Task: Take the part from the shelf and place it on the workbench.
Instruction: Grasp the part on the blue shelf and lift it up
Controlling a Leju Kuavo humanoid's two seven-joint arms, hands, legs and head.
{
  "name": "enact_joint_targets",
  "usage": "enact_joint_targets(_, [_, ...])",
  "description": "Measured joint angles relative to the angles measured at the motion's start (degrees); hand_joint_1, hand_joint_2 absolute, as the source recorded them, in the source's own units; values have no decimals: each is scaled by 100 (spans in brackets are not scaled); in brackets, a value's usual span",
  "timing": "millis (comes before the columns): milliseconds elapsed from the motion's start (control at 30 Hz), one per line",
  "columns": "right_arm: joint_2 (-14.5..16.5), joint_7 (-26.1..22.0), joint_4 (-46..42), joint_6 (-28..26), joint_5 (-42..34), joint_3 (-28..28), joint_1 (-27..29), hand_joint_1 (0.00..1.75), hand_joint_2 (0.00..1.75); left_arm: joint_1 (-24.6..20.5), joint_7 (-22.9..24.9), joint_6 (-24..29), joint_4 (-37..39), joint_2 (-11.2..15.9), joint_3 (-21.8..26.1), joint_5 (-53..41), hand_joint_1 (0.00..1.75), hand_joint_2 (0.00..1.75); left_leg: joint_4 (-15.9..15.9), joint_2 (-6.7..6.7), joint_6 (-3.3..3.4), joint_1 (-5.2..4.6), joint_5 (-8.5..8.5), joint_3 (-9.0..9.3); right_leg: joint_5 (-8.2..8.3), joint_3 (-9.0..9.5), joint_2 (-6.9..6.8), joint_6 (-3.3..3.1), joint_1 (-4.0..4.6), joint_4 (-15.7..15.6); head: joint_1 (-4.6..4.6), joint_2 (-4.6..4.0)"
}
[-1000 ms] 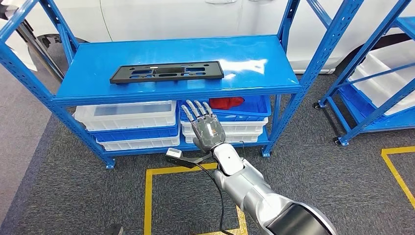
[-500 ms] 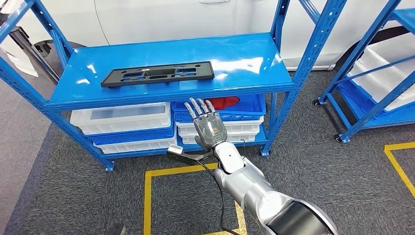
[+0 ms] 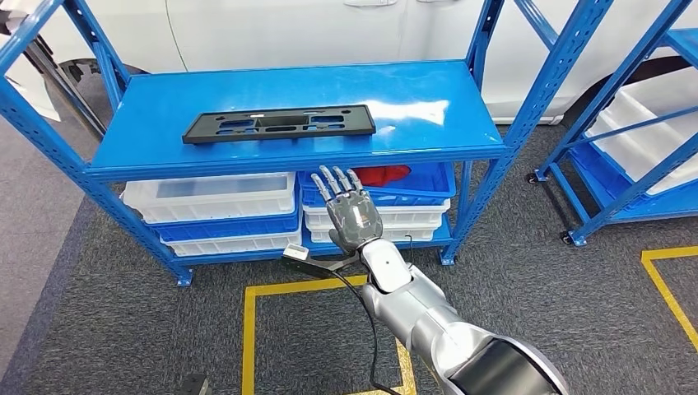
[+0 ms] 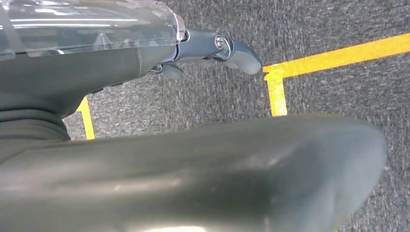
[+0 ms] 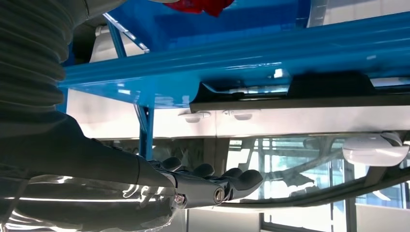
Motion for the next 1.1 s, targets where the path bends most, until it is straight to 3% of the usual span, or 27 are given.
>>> enact_joint_targets(33, [-1,0,-9,0,1,0,-2,0,175,1,-7,-4,0,-2,8,-8,0,0,16,-4,-15,1,-20,11,220,179,-2,-9,-7,-398,1,0])
enact_joint_targets(100, [0,-1,-32,0,2,0,-14,0,175,-2,-20,-4,0,-4,16,-17,0,0,50,-6,-59,-13,-62,12,443,474,-5,-49,3,-1039,0,0])
enact_joint_targets(267, [-1,-31,-51,-1,1,1,-33,0,175,-13,-31,-4,0,-10,31,-20,0,0,141,5,-222,4,-163,-5,405,588,11,-214,27,-1239,-2,0])
enact_joint_targets(333, [8,-46,-59,-2,0,2,-51,0,175,-19,-36,-4,0,-18,44,-17,0,0,619,11,-276,19,-377,-232,374,663,6,-276,5,-1272,-2,0])
enact_joint_targets(400, [13,-48,-61,-2,0,2,-41,0,175,-5,-40,-4,0,-22,55,-13,0,0,1389,10,-309,27,-631,-663,315,725,4,-306,12,-1274,-2,0])
enact_joint_targets(433, [13,-48,-61,-2,0,2,-26,0,175,8,-44,-4,0,-22,59,-9,0,0,1644,10,-316,28,-657,-833,281,763,7,-308,16,-1273,-2,0])
enact_joint_targets(467, [12,-47,-61,-2,-1,2,-13,0,175,20,-49,-5,0,-22,63,-6,0,0,1688,10,-314,28,-568,-905,247,810,11,-305,19,-1271,-2,0])
enact_joint_targets(500, [13,-46,-61,-2,-1,2,-8,0,175,27,-54,-8,0,-22,66,-4,0,0,1502,10,-302,28,-377,-861,213,866,15,-297,19,-1268,-2,0])
enact_joint_targets(567, [19,-45,-61,-2,-2,2,-17,0,175,28,-64,-15,1,-22,72,-5,0,0,742,8,-260,20,95,-550,136,981,21,-266,25,-1265,-1,0])
enact_joint_targets(600, [23,-44,-61,-2,-2,3,-26,0,175,26,-68,-19,2,-22,75,-5,0,0,415,5,-230,6,229,-402,105,1011,26,-243,33,-1262,-1,1])
enact_joint_targets(633, [26,-43,-61,-3,-1,3,-34,0,175,20,-70,-22,4,-22,81,-5,0,0,206,2,-199,-9,275,-311,81,1018,29,-216,39,-1261,-1,1])
enact_joint_targets(733, [29,-34,-63,-7,0,4,-37,0,175,23,-72,-28,6,-24,115,16,0,0,63,-3,-110,-21,192,-254,39,1005,28,-129,38,-1281,-2,2])
enact_joint_targets(800, [31,-23,-68,-9,0,4,-50,0,175,31,-77,-32,7,-25,144,37,0,0,0,1,-54,5,177,-196,-101,928,16,-75,38,-1080,-2,1])
enact_joint_targets(833, [31,-17,-70,-9,0,4,-54,0,175,27,-80,-34,7,-26,155,42,0,0,-23,5,-27,16,169,-167,-236,793,11,-58,36,-803,-2,1])
enact_joint_targets(900, [23,-8,-70,-9,0,4,-33,0,175,17,-84,-45,7,-25,168,47,0,0,-26,6,9,8,139,-141,-523,337,7,-43,29,-1,-2,0])
enact_joint_targets(933, [17,-7,-70,-9,0,4,-9,0,175,19,-85,-51,7,-25,174,47,0,0,-23,4,15,6,123,-128,-571,132,7,-37,23,301,-2,0])
enact_joint_targets(967, [13,-7,-71,-9,0,4,14,0,175,24,-86,-57,7,-26,179,47,0,0,-19,1,13,6,106,-111,-525,5,6,-32,18,435,-2,0])
enact_joint_targets(1000, [10,-7,-78,-9,1,4,28,0,175,30,-87,-61,7,-30,184,46,0,0,-11,-3,4,6,85,-88,-347,4,4,-31,11,306,-2,0])
enact_joint_targets(1100, [11,-30,-147,-9,7,5,35,0,175,28,-95,-70,7,-39,197,34,0,0,50,-17,-58,-7,-2,-33,323,405,-6,-61,-1,-818,-1,0])
